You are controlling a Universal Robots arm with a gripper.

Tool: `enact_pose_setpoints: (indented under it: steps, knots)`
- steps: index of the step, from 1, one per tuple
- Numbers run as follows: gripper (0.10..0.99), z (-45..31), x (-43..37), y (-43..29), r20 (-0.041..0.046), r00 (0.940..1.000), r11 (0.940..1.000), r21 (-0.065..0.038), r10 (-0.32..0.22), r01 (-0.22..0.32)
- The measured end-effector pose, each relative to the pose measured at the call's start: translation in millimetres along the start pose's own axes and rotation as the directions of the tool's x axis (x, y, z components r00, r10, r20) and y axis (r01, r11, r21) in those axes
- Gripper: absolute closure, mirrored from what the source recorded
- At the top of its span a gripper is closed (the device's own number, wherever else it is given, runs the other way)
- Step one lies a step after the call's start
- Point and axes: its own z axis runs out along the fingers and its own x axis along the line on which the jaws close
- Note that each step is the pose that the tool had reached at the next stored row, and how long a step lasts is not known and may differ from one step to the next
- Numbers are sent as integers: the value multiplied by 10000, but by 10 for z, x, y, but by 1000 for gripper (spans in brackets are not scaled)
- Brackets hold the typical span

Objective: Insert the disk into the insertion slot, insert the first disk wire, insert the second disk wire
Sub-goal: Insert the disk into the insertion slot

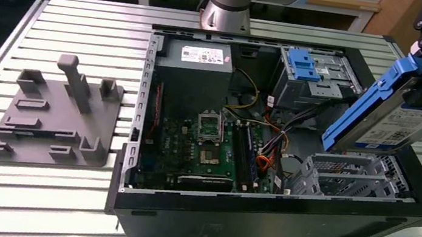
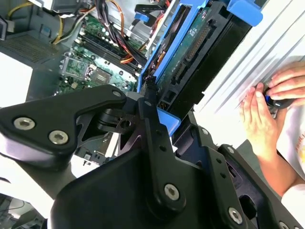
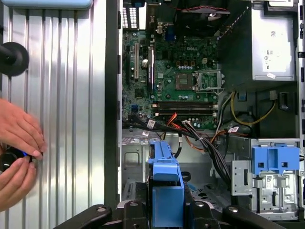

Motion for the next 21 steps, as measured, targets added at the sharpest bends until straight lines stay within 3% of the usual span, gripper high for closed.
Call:
enact_pose_setpoints:
  steps: [2, 9, 21]
  knots:
    - [725, 0, 2, 0, 68, 10000, 10000, -1, -3, 3]
    - [725, 0, 2, -2, 71, 10000, 10000, -2, -3, 3]
    - [725, 19, 2, -83, 70, 10000, 10000, -2, -4, 4]
